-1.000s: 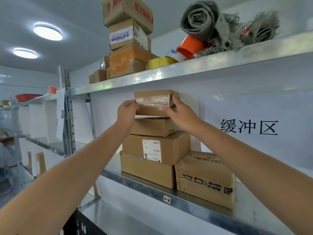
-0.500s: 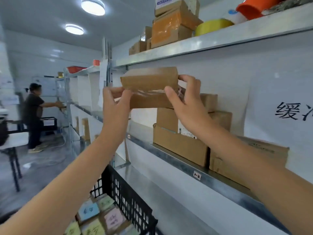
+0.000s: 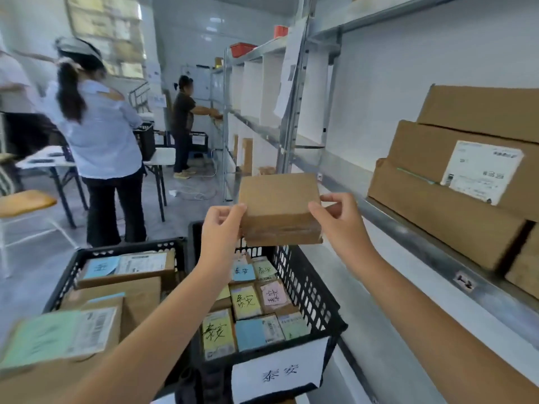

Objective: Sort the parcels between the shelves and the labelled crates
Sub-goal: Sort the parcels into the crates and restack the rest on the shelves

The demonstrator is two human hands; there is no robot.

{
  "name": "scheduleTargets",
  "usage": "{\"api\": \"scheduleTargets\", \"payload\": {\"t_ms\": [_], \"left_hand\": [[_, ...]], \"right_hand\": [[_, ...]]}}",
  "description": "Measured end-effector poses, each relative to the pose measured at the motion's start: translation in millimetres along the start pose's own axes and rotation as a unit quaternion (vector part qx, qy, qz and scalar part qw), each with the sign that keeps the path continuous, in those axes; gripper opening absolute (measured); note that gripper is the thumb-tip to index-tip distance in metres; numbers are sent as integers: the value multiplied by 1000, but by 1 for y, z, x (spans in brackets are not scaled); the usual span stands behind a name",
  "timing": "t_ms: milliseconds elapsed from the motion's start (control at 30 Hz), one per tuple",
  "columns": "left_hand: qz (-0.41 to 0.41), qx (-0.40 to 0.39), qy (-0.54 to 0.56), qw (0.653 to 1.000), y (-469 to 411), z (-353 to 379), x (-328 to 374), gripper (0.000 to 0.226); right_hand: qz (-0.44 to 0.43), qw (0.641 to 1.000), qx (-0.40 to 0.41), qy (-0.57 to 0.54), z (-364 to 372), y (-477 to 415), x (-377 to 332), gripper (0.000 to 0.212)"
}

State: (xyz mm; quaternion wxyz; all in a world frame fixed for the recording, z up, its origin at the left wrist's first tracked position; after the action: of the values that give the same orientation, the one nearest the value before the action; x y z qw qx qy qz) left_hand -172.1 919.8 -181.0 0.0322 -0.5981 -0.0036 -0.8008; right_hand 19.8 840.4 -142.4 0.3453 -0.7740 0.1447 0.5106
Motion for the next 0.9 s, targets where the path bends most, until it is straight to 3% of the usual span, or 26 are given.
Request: {"api": "scheduleTargets", "payload": {"t_ms": [167,267,333,467,667,900], "left_hand": [[-12,24,-41,999,-8,-35,-28,33],[-4,31,-75,997,-13,-51,-39,36],[-10,43,-96,994,-19,-61,-48,33],[-33,52,-117,991,-30,-71,-72,17],[-64,35,-132,989,-44,-82,-101,13],[-125,28,-166,978,-55,-97,-131,21]], "right_hand": [[42,995,-93,14,49,-3,37,53],[43,986,-160,20,77,-8,54,37],[44,985,-168,26,94,-12,66,29],[114,982,-152,14,116,-13,97,43],[171,970,-167,54,125,-5,130,64],[211,949,-230,49,142,-15,153,50]]}}
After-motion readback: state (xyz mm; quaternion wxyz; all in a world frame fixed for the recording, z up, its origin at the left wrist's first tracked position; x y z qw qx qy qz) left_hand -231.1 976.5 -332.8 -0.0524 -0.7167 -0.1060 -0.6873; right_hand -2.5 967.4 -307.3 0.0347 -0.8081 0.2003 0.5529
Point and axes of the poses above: each hand's wrist, its own y-axis away from the middle knuckle, its own z-axis out of the palm, x = y × z, the point moved 2 cm from there along -y, towards the middle knuckle, and after that the axes turned 9 degrees about x, right-handed, at the moved point
